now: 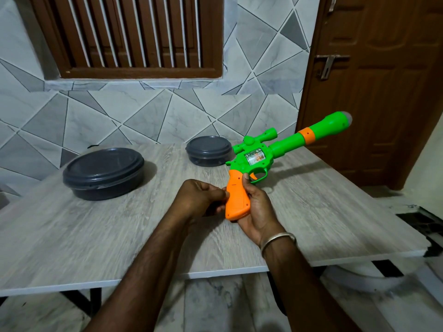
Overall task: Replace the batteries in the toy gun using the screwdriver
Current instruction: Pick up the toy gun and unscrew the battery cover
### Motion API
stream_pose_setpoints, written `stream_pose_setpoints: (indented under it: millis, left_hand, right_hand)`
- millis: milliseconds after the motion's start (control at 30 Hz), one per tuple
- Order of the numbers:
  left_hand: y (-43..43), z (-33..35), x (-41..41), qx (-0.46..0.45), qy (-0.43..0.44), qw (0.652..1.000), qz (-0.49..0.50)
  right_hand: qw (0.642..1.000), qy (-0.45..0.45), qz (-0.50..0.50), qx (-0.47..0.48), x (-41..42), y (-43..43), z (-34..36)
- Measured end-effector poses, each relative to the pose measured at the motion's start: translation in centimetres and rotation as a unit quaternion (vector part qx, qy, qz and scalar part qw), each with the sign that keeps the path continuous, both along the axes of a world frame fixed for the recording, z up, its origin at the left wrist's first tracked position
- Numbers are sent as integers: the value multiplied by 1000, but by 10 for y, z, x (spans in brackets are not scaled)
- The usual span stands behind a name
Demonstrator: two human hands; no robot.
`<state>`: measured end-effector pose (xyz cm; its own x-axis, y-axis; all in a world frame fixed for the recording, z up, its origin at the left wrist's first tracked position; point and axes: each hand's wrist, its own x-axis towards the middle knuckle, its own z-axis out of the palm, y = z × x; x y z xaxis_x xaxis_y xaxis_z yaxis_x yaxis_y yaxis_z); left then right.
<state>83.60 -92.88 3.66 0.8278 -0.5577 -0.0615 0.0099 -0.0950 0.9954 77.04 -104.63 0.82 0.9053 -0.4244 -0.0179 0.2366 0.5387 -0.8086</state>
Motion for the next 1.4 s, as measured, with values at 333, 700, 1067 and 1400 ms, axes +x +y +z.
stream_pose_setpoints:
  millis: [333, 700, 1067, 1400]
  left_hand:
    - [-1, -3, 1, -4, 11, 1000, 4]
    - [-5, -3, -4, -7, 11, 1000, 26]
    - [-4, -4, -2, 4, -32, 999, 22]
    - [1, -1, -1, -6, -7, 1000, -4]
  right_hand:
    - [1000, 3, 4, 11, 0, 1, 1]
    - [1000, -8, -5, 30, 2, -1, -1]
    - [999, -6, -16, 42, 3, -1, -2]
    - [1000, -6, 2, 23, 4, -5, -7]
